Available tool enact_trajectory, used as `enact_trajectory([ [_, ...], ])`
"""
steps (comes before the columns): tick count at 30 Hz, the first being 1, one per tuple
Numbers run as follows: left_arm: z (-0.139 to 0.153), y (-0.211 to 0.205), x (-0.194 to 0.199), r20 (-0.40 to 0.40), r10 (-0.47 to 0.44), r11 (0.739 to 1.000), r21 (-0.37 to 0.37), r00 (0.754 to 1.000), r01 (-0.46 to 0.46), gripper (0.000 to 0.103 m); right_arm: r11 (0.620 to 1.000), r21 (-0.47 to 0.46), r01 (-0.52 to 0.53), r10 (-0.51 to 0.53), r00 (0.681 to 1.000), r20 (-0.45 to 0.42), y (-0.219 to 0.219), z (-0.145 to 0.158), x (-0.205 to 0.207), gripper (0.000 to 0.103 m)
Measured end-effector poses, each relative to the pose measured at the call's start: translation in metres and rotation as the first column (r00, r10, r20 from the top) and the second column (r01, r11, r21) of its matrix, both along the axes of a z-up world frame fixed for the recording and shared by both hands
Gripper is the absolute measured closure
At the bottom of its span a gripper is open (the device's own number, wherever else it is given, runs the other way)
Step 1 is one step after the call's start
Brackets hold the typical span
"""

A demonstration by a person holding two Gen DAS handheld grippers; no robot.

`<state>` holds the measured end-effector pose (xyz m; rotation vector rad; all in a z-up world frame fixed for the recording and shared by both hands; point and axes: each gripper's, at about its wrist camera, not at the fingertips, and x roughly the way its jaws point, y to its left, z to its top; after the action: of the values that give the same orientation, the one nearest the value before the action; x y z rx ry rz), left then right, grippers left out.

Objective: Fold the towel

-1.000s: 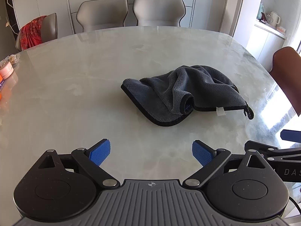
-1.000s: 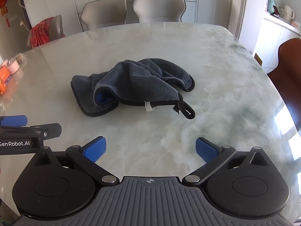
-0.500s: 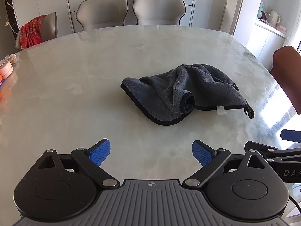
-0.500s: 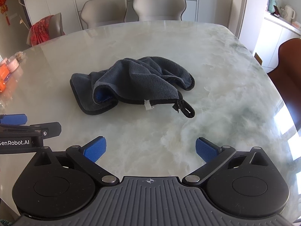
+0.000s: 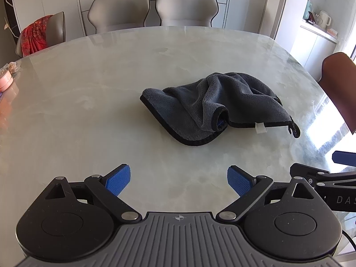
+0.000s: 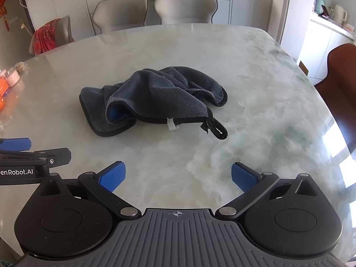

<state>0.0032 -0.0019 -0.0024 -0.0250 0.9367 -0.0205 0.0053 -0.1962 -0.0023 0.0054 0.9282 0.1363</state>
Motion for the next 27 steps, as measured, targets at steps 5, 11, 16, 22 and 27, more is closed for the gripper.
enact_trajectory([
  [5, -0.001, -0.002, 0.002, -0.005, -0.009, 1.000, 0.004, 1.000, 0.009, 0.007, 1.000, -0.006, -0.001, 0.001, 1.000, -0.004, -0.003, -0.001, 0.000, 0.001],
  [11, -0.002, -0.002, 0.006, -0.012, -0.007, 1.000, 0.001, 1.000, 0.007, 0.007, 1.000, -0.013, -0.001, 0.001, 1.000, -0.009, -0.007, -0.002, 0.000, 0.001],
  [16, -0.003, -0.001, 0.008, -0.014, -0.008, 1.000, 0.001, 1.000, 0.008, 0.006, 1.000, -0.019, 0.000, 0.000, 1.000, -0.015, 0.003, 0.000, 0.005, 0.001],
  [22, -0.004, 0.001, 0.010, -0.022, -0.006, 1.000, -0.002, 1.000, 0.006, 0.007, 1.000, -0.021, -0.001, 0.001, 1.000, -0.023, 0.002, -0.001, 0.007, 0.001],
  [27, -0.005, 0.002, 0.011, -0.024, -0.006, 1.000, -0.002, 1.000, 0.006, 0.007, 1.000, -0.020, -0.001, 0.001, 1.000, -0.030, 0.000, -0.002, 0.008, 0.001],
])
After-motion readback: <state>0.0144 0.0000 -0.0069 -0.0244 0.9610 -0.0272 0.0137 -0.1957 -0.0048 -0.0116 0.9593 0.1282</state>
